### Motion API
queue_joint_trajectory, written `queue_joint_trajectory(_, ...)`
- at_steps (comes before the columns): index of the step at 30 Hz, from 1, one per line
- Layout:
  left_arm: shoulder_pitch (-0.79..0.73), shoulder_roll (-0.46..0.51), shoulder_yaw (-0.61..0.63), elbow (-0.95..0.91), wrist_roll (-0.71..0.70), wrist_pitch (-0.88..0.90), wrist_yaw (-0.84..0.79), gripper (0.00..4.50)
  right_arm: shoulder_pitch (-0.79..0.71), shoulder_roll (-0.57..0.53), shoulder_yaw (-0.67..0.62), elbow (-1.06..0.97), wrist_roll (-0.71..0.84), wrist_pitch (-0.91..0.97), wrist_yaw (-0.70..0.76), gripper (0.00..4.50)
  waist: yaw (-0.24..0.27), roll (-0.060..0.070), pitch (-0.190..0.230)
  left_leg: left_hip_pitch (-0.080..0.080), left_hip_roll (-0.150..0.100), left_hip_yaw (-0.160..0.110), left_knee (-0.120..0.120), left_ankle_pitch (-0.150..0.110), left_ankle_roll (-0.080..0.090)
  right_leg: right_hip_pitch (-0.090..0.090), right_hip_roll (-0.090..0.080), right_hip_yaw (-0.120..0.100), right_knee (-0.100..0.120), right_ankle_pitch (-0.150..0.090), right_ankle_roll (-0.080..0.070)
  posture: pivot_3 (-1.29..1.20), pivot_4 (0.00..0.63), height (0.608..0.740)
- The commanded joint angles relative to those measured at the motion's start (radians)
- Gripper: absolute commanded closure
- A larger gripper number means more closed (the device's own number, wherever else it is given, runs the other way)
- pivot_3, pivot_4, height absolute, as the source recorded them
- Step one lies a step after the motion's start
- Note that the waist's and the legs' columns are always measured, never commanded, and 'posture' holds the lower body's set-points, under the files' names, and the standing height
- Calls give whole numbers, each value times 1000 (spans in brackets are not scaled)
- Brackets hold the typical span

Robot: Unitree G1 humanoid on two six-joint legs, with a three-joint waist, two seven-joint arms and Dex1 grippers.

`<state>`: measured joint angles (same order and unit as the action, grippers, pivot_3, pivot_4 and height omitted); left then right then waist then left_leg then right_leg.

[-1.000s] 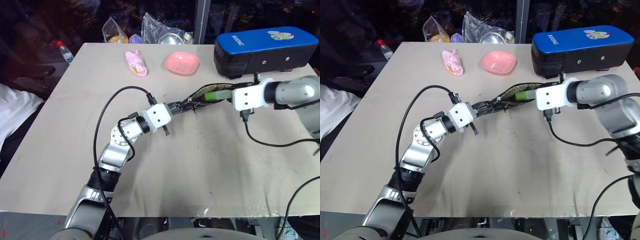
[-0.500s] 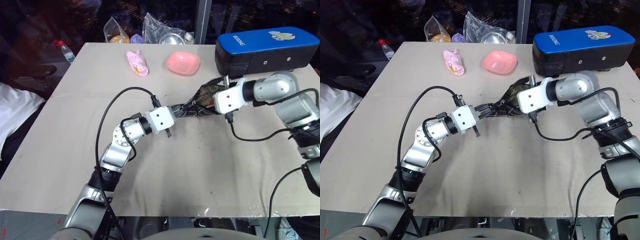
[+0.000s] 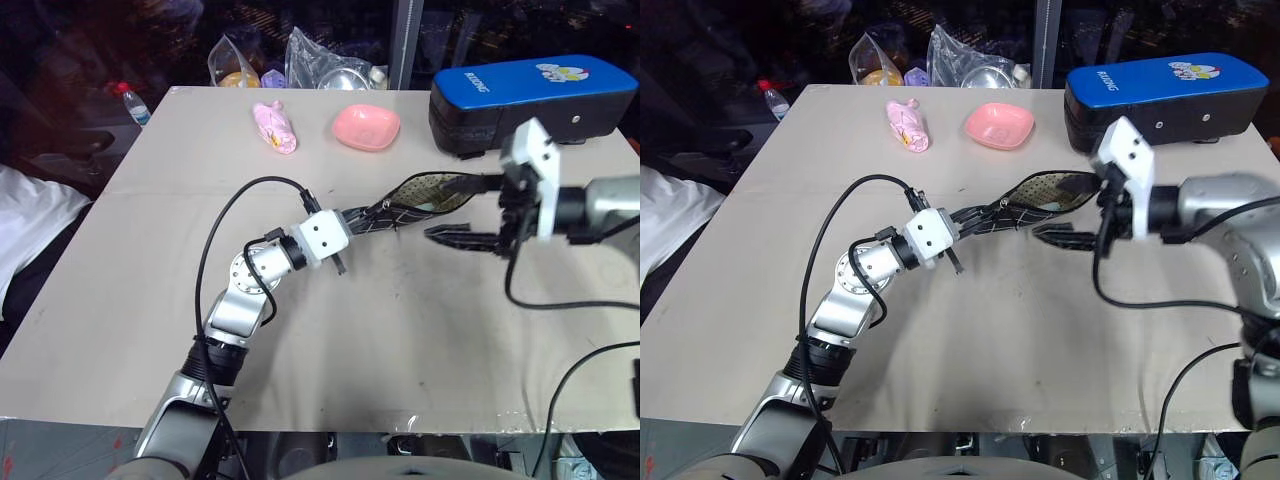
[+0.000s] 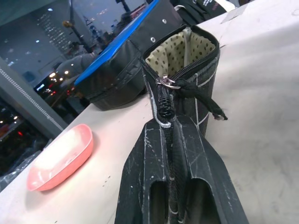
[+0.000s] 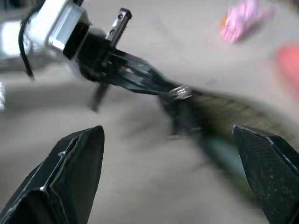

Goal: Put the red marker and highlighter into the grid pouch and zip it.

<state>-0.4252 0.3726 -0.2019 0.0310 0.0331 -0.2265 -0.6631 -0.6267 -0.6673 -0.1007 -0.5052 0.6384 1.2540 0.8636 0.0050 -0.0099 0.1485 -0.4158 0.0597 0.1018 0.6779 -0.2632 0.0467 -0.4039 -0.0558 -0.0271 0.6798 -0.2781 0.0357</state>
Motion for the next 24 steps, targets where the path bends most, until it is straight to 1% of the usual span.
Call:
queue_joint_trajectory(1,9,0,1,-54,-25,-1,-11,4500,9,100,-65,-86,79,176,-136,72,1,0,0,0,0,0,0,0,0,0,2,-1,0,0,0,0,150,737)
queue_joint_trajectory(4,14,-2,0,-62,-25,3,-14,4500,39,184,-42,-99,66,196,-233,72,6,0,0,-1,-1,0,0,1,-1,0,2,-1,-1,0,0,0,150,737)
queue_joint_trajectory(7,18,-3,-3,-67,-23,6,-15,4500,78,270,-22,-65,15,136,-336,72,8,0,0,-1,-2,0,0,0,-1,0,2,-3,-2,0,0,0,150,737)
queue_joint_trajectory(12,28,2,-11,-90,-16,13,-22,4500,98,351,-37,-24,11,109,-411,72,6,0,0,-1,-3,1,0,2,-3,0,3,-3,-2,0,1,0,150,737)
queue_joint_trajectory(16,37,4,-20,-100,-9,9,-30,4500,85,392,-54,5,23,114,-447,72,4,0,0,-1,-2,0,0,2,-3,0,4,-4,-2,0,1,0,150,737)
queue_joint_trajectory(24,38,14,-27,-95,3,-6,-36,4500,53,403,-63,45,45,111,-464,72,4,0,0,-1,-2,0,0,1,-2,0,4,-3,-2,0,1,0,150,737)
